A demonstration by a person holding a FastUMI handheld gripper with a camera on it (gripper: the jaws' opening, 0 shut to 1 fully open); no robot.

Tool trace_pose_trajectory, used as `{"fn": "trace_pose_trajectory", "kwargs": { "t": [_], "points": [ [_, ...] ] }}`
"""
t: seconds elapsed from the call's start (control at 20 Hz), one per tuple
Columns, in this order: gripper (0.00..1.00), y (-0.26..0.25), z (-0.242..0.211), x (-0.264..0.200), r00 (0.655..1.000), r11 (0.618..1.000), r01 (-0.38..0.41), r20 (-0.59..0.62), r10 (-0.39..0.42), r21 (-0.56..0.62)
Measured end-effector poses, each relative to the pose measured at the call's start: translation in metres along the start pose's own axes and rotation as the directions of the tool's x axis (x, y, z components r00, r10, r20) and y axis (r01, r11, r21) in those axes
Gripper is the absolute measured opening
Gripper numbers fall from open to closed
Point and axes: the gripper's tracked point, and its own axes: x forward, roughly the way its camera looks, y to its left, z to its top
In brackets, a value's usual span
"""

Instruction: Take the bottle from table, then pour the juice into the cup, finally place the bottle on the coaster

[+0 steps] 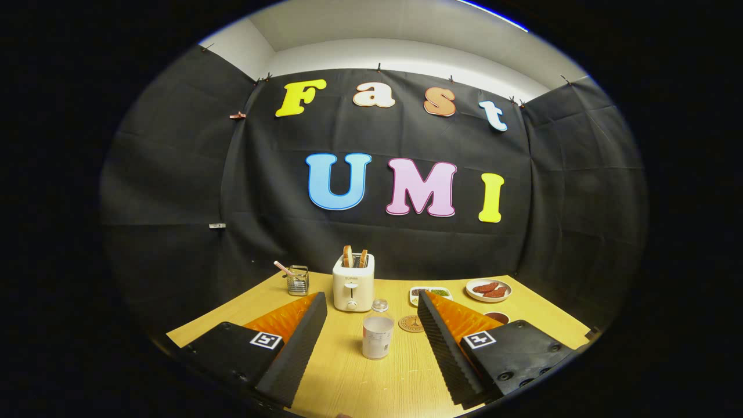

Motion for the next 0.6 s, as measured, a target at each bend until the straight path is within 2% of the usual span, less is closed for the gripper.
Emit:
{"fn": "trace_pose_trajectory", "kwargs": {
  "t": [0.6],
  "points": [
    [0.97,-0.001,-0.014,0.007,0.998,0.999,0.052,-0.037,-0.052,-0.005]
  ]
}}
